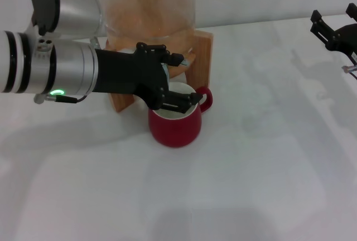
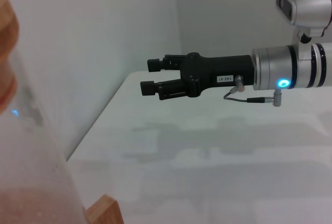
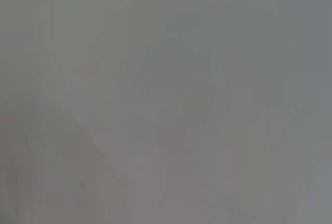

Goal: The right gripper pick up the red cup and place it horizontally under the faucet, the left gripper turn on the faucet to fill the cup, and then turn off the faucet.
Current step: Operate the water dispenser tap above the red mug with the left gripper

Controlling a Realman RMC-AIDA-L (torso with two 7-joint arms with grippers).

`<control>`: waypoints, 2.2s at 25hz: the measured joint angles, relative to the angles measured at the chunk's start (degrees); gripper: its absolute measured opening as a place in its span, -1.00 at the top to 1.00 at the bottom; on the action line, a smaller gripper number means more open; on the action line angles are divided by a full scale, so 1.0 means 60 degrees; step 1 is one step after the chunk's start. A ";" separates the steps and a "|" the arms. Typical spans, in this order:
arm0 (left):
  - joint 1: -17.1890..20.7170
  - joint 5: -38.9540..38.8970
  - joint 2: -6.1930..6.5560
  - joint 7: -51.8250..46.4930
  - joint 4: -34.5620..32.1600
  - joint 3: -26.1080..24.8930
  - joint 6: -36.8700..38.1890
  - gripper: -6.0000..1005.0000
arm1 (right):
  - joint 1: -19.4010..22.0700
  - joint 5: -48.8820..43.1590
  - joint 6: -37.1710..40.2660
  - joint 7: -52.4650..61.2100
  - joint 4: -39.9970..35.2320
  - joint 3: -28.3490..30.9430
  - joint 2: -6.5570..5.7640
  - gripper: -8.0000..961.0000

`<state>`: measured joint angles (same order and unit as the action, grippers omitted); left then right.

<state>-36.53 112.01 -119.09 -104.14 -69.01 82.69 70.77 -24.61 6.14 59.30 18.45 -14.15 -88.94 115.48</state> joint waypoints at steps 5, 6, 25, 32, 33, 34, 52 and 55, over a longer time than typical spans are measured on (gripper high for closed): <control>-0.0044 0.0007 0.0000 -0.0005 0.0015 0.0050 0.0033 -0.75 | 0.0000 0.0003 0.0017 0.0000 0.0000 0.0000 0.0000 -0.79; -0.0048 0.0008 0.0001 -0.0011 0.0004 0.0055 0.0041 -0.75 | 0.0000 0.0003 0.0017 0.0000 0.0000 0.0000 0.0000 -0.79; -0.0167 0.0008 -0.0015 -0.0130 -0.0096 0.0180 0.0118 -0.75 | -0.0005 0.0017 0.0084 -0.0014 0.0000 0.0015 0.0000 -0.79; -0.0080 0.0008 -0.0005 -0.0194 -0.0185 0.0180 0.0138 -0.75 | 0.0005 0.0017 0.0083 -0.0014 0.0000 0.0030 0.0000 -0.79; -0.0076 0.0008 -0.0004 -0.0202 -0.0186 0.0179 0.0145 -0.75 | 0.0005 0.0017 0.0083 -0.0014 0.0000 0.0030 0.0001 -0.79; -0.0072 0.0008 -0.0003 -0.0217 -0.0187 0.0179 0.0151 -0.75 | 0.0004 0.0017 0.0082 -0.0014 -0.0001 0.0030 0.0000 -0.79; 0.0573 0.0244 -0.0011 -0.0501 -0.0935 0.0221 0.0291 -0.75 | 0.0028 0.0031 0.0242 -0.0014 -0.0006 0.0029 0.0001 -0.79; 0.0552 0.0244 -0.0017 -0.0521 -0.0921 0.0255 0.0292 -0.75 | 0.0062 0.0031 0.0245 -0.0014 -0.0002 0.0029 0.0001 -0.79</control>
<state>-33.22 113.48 -119.19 -107.27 -74.54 84.21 72.52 -24.24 6.33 60.78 18.37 -14.16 -88.77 115.49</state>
